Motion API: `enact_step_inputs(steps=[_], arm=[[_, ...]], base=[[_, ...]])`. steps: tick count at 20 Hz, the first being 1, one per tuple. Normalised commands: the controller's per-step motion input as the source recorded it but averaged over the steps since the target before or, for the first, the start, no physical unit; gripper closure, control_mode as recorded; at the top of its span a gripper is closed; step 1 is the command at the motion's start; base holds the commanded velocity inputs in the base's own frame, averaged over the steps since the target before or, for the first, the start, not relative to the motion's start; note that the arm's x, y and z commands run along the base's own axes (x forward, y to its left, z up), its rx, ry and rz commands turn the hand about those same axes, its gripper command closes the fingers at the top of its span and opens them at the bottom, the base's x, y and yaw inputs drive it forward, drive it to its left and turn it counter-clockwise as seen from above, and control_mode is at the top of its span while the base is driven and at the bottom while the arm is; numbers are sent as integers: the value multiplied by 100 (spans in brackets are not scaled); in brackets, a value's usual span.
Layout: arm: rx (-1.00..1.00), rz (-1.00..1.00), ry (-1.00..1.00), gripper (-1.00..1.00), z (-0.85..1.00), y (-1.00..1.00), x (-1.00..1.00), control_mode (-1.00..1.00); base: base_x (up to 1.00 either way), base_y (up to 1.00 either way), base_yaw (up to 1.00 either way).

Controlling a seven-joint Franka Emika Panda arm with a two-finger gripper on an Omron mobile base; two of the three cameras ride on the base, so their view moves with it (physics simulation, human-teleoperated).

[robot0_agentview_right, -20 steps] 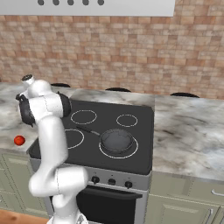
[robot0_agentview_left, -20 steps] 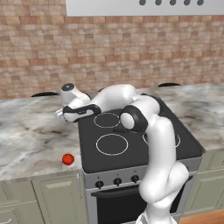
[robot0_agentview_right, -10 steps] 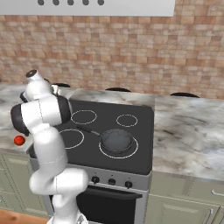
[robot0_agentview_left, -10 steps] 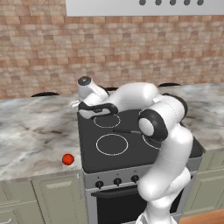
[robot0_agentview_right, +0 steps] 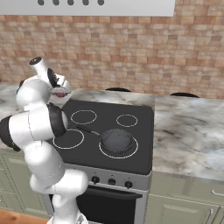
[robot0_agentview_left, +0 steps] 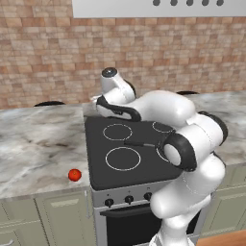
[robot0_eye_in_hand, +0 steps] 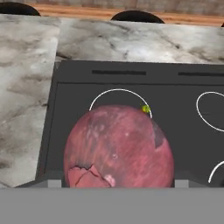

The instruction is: Place the pan on the front right burner on the stove. Then place the tomato and the onion in the pan and turn on the front right burner.

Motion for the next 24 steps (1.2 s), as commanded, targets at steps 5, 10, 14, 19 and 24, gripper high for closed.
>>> enact_step_inputs(steps=[5,10,14,19,24], arm=[[14,-10,0,100,7,-100,-52,-100],[14,-9,0,100,0,-99,-56,-100],[12,-14,0,100,0,-83,-50,-100],[6,-18,3,100,0,-65,-33,-100],[1,-20,8,100,0,-54,-26,-100]], base=[[0,0,0],[0,0,0],[0,0,0],[0,0,0],[0,0,0]])
